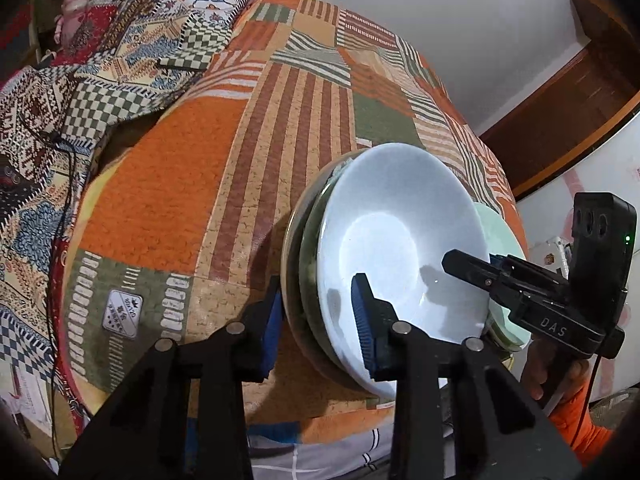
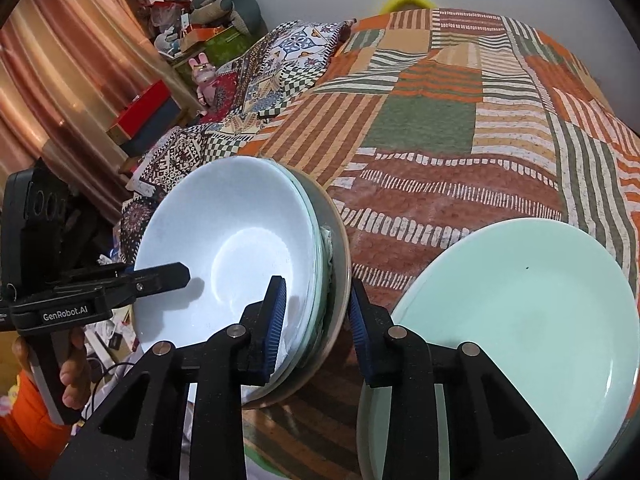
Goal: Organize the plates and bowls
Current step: 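Lift the nested bowl stack with both tools toward the plate stack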
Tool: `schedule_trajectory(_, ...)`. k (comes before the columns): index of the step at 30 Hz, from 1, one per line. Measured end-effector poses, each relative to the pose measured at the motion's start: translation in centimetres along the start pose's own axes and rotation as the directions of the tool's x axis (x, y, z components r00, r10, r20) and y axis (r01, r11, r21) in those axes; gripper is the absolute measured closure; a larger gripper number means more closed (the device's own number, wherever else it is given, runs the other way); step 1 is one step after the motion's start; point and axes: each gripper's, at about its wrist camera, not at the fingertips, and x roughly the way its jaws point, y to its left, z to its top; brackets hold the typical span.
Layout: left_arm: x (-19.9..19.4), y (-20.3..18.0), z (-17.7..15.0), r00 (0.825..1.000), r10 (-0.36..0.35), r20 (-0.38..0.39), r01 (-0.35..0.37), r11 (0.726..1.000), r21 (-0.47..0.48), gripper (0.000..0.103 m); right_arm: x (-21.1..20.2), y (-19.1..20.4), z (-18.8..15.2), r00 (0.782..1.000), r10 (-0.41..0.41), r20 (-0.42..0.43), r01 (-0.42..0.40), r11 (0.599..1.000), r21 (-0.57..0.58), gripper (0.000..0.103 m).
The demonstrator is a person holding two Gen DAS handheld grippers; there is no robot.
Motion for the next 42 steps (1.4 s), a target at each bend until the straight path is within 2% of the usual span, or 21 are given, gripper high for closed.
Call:
schedule_trajectory(15,-1.9,-1.9,0.2,0.999,0.006,0.053,-0.008,0.999,0.034,0.07,-2.1,0.3,0.3,0.998,0.005,0.069,-0.006,1.0,0.009,0.077)
schedule_trajectory(21,-2.9,-3.3,0.6,0.997,-0.026,0.072,0.022,0.998,0.053,0.07,-4.2,-0.1,0.3,0.994,-0.003,0.11,0.002,1.0,0.014,0.077)
schedule_trajectory(32,-4.3,-8.3,1.2,0.994,-0.043,0.1,0.028,0.99,0.141,0.07,-8.4,-1.6,-0.5,0.983,-0.034,0.181,0.027,0.999,0.04,0.077)
schedule_trajectory(42,-2.3,-14.4,1.2,0.997,-0.061,0.046,0.048,0.97,0.238,0.07,-12.1,-5.1,-2.4,0.97,-0.09,0.225,0.068,0.992,0.104,0.077)
